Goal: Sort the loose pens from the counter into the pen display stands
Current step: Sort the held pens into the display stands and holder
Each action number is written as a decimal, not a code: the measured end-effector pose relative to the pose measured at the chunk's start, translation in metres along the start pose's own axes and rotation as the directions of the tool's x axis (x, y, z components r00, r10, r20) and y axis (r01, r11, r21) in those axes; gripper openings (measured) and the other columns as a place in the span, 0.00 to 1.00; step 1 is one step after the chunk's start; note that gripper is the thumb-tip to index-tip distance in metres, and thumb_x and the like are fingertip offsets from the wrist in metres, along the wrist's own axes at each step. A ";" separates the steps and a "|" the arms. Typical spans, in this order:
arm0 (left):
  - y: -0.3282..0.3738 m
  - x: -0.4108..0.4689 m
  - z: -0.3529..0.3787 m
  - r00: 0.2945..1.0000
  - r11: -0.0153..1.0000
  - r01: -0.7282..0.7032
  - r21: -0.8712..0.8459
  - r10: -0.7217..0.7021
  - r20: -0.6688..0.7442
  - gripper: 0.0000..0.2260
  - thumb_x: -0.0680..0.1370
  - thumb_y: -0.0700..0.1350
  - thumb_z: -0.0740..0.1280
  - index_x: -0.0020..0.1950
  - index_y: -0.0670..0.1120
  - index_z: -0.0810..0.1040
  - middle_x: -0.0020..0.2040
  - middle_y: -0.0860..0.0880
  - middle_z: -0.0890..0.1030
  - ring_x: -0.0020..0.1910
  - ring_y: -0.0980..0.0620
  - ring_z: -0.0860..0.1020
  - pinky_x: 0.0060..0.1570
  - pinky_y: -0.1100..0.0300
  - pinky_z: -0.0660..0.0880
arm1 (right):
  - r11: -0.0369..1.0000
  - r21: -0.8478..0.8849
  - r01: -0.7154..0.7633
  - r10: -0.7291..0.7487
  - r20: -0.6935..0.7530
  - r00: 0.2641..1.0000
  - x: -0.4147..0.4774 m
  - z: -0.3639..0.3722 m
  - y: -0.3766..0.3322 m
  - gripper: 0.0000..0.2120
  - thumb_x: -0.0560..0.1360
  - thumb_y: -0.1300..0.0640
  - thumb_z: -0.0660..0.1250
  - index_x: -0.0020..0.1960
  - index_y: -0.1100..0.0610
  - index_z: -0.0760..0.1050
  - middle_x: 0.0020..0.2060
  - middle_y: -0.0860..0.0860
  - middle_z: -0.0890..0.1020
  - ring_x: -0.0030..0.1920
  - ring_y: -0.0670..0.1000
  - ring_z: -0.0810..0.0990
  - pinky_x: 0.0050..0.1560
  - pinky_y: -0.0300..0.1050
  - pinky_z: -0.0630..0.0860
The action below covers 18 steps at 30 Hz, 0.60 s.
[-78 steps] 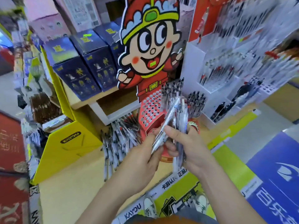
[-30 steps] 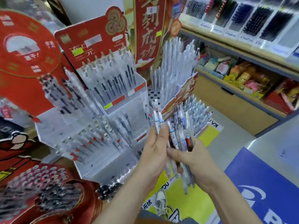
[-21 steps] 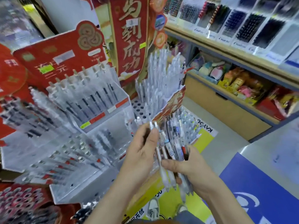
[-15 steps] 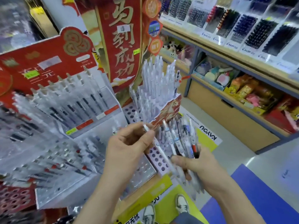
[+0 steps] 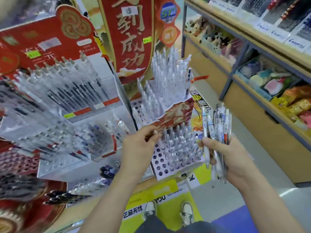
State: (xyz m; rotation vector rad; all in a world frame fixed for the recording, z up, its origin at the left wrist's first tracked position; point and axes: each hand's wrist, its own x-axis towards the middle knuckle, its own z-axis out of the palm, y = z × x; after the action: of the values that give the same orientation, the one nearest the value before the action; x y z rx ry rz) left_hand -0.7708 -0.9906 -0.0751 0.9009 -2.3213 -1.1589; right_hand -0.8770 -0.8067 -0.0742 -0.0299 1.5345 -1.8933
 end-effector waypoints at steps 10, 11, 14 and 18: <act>-0.015 0.006 0.018 1.000 0.998 -0.002 0.062 0.001 0.026 0.03 0.74 0.43 0.72 0.47 0.47 0.83 0.37 0.48 0.83 0.36 0.45 0.80 0.40 0.51 0.76 | 0.995 -0.037 -0.096 0.099 0.078 0.992 0.019 -0.005 -0.004 0.09 0.66 0.61 0.72 0.42 0.65 0.78 0.33 0.63 0.79 0.20 0.51 0.70 0.20 0.39 0.68; -0.018 0.008 0.018 0.999 0.997 -0.001 0.076 -0.002 0.038 0.03 0.74 0.43 0.72 0.47 0.47 0.83 0.36 0.48 0.83 0.36 0.45 0.80 0.39 0.52 0.75 | 0.994 -0.040 -0.098 0.101 0.083 0.991 0.019 -0.005 -0.004 0.10 0.66 0.61 0.72 0.45 0.65 0.77 0.33 0.61 0.80 0.20 0.50 0.71 0.20 0.39 0.69; -0.024 0.007 0.018 0.999 0.994 0.031 0.101 -0.035 0.039 0.04 0.74 0.44 0.73 0.48 0.48 0.84 0.36 0.52 0.83 0.35 0.47 0.80 0.38 0.54 0.75 | 0.994 -0.053 -0.096 0.101 0.096 0.990 0.022 -0.008 -0.004 0.11 0.67 0.62 0.71 0.48 0.66 0.76 0.33 0.57 0.83 0.22 0.50 0.73 0.21 0.39 0.69; -0.030 0.000 0.025 0.985 0.992 0.093 0.080 -0.103 0.140 0.06 0.75 0.42 0.72 0.50 0.47 0.85 0.41 0.53 0.85 0.34 0.50 0.79 0.37 0.59 0.76 | 0.995 -0.063 -0.082 0.090 0.123 0.988 0.024 -0.008 -0.004 0.14 0.67 0.61 0.72 0.50 0.67 0.76 0.33 0.57 0.83 0.26 0.51 0.74 0.23 0.40 0.69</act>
State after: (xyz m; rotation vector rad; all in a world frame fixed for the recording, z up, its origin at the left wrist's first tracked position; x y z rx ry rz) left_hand -0.7746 -0.9898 -0.1138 0.9980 -2.4735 -1.2228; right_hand -0.9004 -0.8123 -0.0824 -0.1047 1.4811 -1.7464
